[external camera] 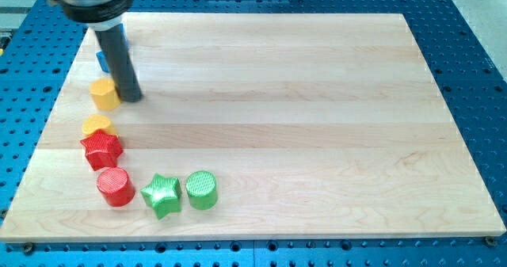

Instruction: Push the green star into the red blocks

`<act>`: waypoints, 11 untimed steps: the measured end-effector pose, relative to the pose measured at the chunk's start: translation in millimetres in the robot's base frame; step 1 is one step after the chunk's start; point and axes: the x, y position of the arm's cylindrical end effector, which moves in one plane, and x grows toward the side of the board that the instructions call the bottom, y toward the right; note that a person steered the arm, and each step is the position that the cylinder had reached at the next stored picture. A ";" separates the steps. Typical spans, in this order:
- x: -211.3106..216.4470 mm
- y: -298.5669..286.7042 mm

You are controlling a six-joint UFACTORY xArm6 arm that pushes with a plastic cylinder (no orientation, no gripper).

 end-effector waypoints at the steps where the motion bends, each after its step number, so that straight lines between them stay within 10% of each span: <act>1: 3.1 5.1; 4: 17.1 63.3; 7: 121.1 175.1; 11: 197.1 161.1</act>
